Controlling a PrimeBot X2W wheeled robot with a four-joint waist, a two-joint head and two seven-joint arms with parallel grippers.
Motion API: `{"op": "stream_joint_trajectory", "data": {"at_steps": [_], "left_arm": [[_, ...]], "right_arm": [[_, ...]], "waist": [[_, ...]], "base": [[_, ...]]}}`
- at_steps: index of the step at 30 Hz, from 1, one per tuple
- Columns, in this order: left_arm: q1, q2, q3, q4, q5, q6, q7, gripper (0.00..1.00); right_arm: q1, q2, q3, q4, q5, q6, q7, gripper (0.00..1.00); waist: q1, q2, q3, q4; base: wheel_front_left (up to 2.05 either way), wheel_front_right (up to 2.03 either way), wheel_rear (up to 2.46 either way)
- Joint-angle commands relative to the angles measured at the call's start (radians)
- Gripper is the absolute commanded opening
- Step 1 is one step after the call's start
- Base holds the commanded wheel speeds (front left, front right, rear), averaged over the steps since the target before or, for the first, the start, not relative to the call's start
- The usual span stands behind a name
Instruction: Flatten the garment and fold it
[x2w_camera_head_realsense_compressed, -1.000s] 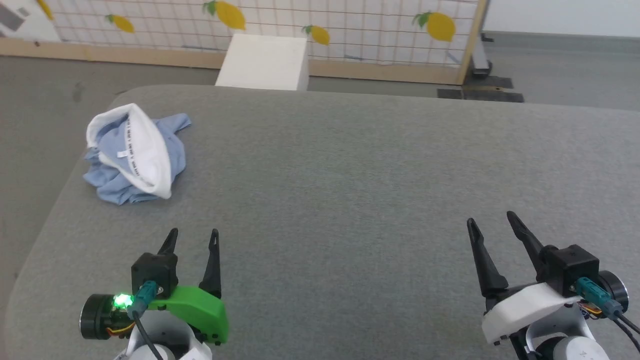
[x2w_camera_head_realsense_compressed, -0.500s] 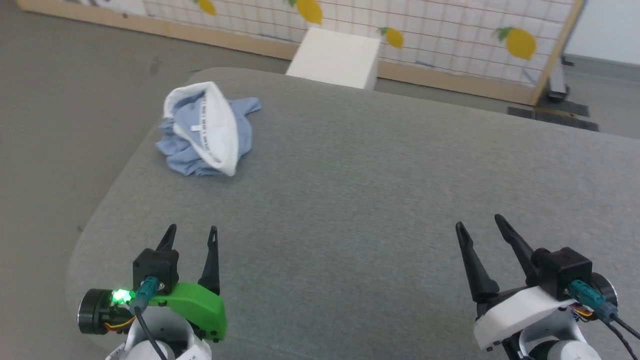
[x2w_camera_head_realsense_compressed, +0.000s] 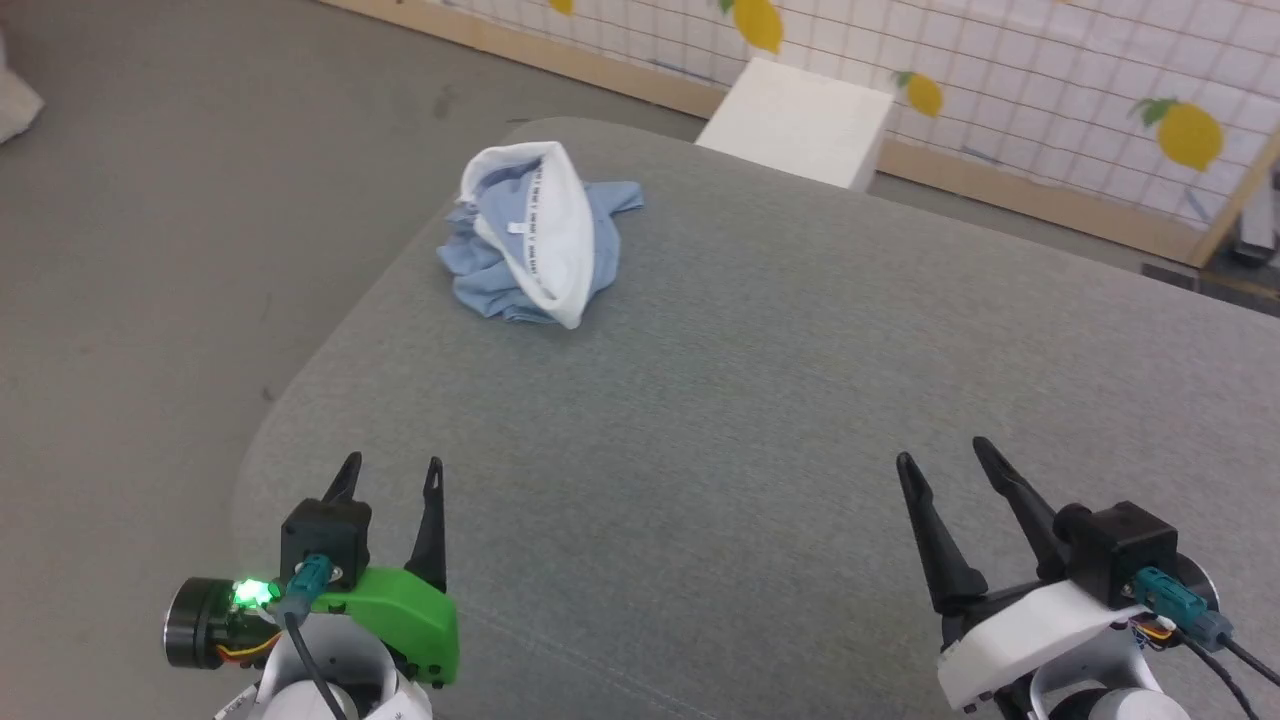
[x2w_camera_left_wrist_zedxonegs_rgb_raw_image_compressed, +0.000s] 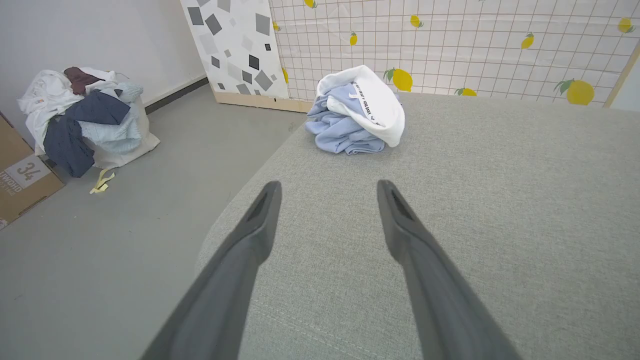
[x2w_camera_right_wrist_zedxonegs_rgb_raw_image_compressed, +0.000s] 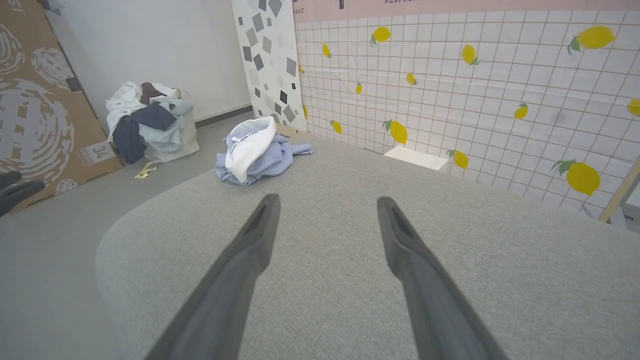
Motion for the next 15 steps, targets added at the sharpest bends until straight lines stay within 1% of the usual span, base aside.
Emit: {"op": "stream_joint_trajectory", "data": {"at_steps": [1, 5, 15], "left_arm": [[-0.016, 0.01, -0.005, 0.002, 0.004, 0.006, -0.002, 1.0], [-0.014, 0.018, -0.011, 0.002, 0.002, 0.01, -0.001, 1.0], [-0.013, 0.03, -0.013, -0.007, -0.005, 0.014, 0.003, 1.0]], "right_arm": [[0.013, 0.0, 0.004, -0.006, 0.009, -0.002, 0.005, 1.0], [0.015, 0.001, 0.012, -0.008, 0.014, -0.002, 0.004, 1.0], [0.019, 0.005, 0.016, -0.004, 0.014, -0.002, 0.0, 1.0]], "waist": [[0.0, 0.0, -0.003, 0.029], [0.0, 0.0, -0.003, 0.047], [0.0, 0.0, -0.002, 0.035]], "base": [[0.0, 0.0, 0.0], [0.0, 0.0, 0.0], [0.0, 0.0, 0.0]]}}
